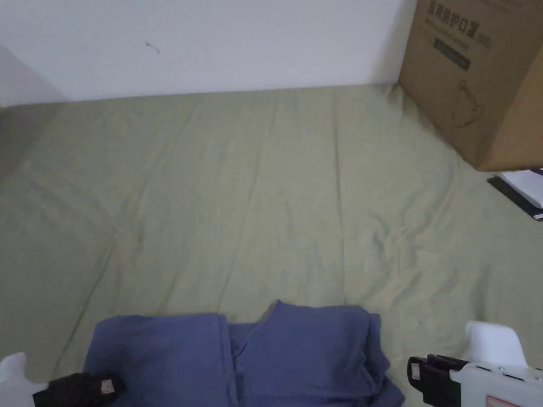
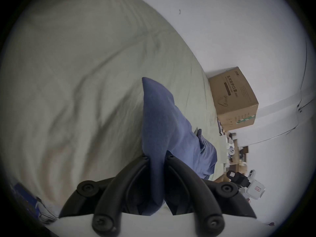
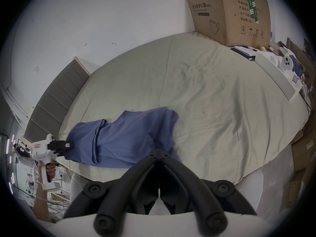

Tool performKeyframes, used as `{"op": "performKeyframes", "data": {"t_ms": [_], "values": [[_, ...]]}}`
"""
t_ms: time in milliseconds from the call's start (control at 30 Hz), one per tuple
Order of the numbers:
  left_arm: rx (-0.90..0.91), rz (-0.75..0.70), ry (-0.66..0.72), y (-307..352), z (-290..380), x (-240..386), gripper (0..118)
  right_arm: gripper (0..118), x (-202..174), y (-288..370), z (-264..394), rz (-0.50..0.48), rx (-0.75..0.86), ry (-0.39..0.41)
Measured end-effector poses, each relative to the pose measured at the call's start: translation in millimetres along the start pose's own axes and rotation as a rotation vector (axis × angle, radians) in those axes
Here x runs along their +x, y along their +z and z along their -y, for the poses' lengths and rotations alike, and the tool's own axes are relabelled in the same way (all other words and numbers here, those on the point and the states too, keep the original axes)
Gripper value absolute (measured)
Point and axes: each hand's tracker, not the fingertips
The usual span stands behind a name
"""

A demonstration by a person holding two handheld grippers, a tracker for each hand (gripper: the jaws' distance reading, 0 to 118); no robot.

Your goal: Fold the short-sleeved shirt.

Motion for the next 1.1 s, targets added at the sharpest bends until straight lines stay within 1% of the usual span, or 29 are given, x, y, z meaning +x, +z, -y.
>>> {"op": "performKeyframes", "data": {"t_ms": [100,167,233,300,333,400,467,567,633,667,700,767,800,833,900,933,1033,1100], "values": [[-0.005,-0.115,-0.121,8,4,57,9,0,10,0,2,0.0,0.001,-0.016],[0.023,-0.215,-0.254,6,11,106,9,0,17,3,4,0.002,0.011,-0.035],[0.024,-0.262,-0.386,-3,24,155,9,0,27,6,5,-0.004,0.019,-0.057],[0.001,-0.23,-0.457,-17,36,194,9,0,36,9,7,-0.002,0.022,-0.077],[-0.018,-0.188,-0.48,-26,43,212,9,0,42,10,8,0.0,0.025,-0.083],[-0.049,-0.11,-0.493,-49,57,245,9,0,52,14,10,0.011,0.03,-0.098],[-0.131,-0.056,-0.571,-82,66,263,9,0,63,19,13,0.017,0.036,-0.116],[-0.266,-0.053,-0.574,-139,87,281,9,0,80,27,17,0.044,0.047,-0.144],[-0.343,-0.077,-0.54,-170,98,284,11,0,91,32,20,0.06,0.05,-0.163],[-0.364,-0.095,-0.574,-181,104,286,15,0,96,34,22,0.064,0.049,-0.171],[-0.38,-0.077,-0.604,-190,109,283,32,0,99,35,24,0.073,0.049,-0.182],[-0.441,-0.039,-0.569,-204,113,279,78,0,106,36,26,0.078,0.045,-0.197],[-0.467,-0.027,-0.528,-205,112,277,99,0,107,35,28,0.082,0.041,-0.203],[-0.476,0.0,-0.474,-202,112,274,103,0,108,34,29,0.088,0.038,-0.208],[-0.448,0.076,-0.439,-188,103,268,103,0,108,33,31,0.088,0.033,-0.212],[-0.429,0.08,-0.431,-180,97,266,103,0,108,32,31,0.087,0.031,-0.215],[-0.339,0.011,-0.424,-156,77,255,99,0,106,28,29,0.079,0.027,-0.21],[-0.26,-0.013,-0.423,-145,68,245,92,0,103,25,27,0.077,0.027,-0.201]]}}
